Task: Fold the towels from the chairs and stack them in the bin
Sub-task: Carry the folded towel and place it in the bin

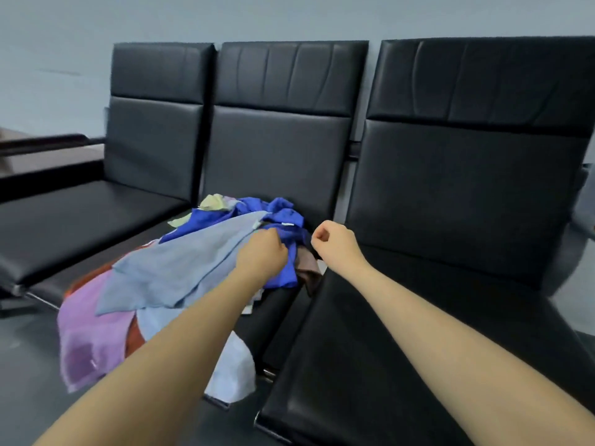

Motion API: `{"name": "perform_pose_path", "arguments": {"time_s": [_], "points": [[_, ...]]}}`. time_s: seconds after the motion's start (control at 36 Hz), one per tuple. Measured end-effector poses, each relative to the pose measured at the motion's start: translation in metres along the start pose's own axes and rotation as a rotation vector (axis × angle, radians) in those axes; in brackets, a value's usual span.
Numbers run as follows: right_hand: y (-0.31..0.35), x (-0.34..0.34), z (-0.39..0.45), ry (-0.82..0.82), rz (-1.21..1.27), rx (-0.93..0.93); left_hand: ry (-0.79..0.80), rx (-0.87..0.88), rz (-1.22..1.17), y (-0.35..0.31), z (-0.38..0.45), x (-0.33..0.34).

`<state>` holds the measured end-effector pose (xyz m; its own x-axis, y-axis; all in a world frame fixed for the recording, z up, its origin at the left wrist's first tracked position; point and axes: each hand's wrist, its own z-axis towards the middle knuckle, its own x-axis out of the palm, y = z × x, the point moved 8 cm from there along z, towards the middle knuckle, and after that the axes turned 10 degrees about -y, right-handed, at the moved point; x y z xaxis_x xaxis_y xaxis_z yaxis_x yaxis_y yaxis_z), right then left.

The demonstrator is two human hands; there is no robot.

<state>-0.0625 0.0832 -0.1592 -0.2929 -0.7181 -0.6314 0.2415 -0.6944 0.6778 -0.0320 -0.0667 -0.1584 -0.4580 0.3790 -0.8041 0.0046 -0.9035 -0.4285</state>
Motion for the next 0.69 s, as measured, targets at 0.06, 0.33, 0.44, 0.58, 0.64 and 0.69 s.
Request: {"name": "perform_pose_path", "arguments": {"time_s": [0.06,0.33,0.44,0.58,0.64,0.69], "points": [[0.004,0.019,0.008,0.042,0.03,-0.024,-0.01,-0.027,0.062,0.018,0.01,0.001],[0.021,0.112,0.004,0.335,-0.066,-0.22,0.013,-0.179,0.452,0.101,0.016,0.027],[0.022,0.132,-0.003,0.371,0.009,-0.189,0.033,-0.082,0.508,0.102,0.017,0.029],[0.015,0.145,-0.004,0.292,-0.024,-0.036,-0.006,-0.039,0.476,0.101,0.014,0.021],[0.014,0.149,-0.008,0.294,-0.01,0.008,-0.009,-0.015,0.456,0.1,0.012,0.021],[0.018,0.15,-0.013,0.291,-0.014,0.009,-0.009,-0.018,0.418,0.102,0.008,0.021]]}}
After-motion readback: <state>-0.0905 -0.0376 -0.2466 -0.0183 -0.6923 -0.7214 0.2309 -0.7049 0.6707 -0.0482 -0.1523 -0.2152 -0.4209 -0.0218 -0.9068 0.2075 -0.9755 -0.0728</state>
